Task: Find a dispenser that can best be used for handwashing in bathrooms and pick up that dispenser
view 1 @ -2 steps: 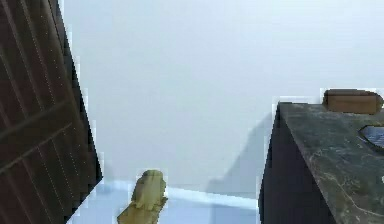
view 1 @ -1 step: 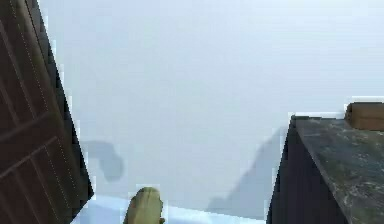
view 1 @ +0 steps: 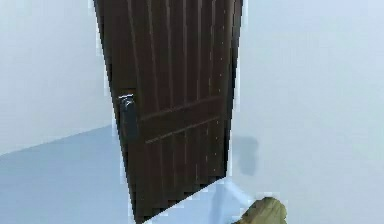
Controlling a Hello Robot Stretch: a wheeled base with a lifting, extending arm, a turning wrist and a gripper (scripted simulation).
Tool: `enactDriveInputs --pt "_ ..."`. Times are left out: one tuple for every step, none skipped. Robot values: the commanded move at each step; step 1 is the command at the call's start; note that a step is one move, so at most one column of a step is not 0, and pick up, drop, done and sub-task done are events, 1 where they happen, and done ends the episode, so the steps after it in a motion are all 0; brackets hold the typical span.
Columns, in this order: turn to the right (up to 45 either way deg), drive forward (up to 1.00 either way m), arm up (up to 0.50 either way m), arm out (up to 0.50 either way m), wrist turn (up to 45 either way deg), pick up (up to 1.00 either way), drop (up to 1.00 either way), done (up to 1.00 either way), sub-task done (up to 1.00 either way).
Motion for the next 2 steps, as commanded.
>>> enactDriveInputs --pt "-45.0 0.00 0.00 0.00 0.0 0.00 0.00 0.00 0.00" --pt "-15.0 0.00 0.00 0.00 0.0 0.00 0.00 0.00 0.00"
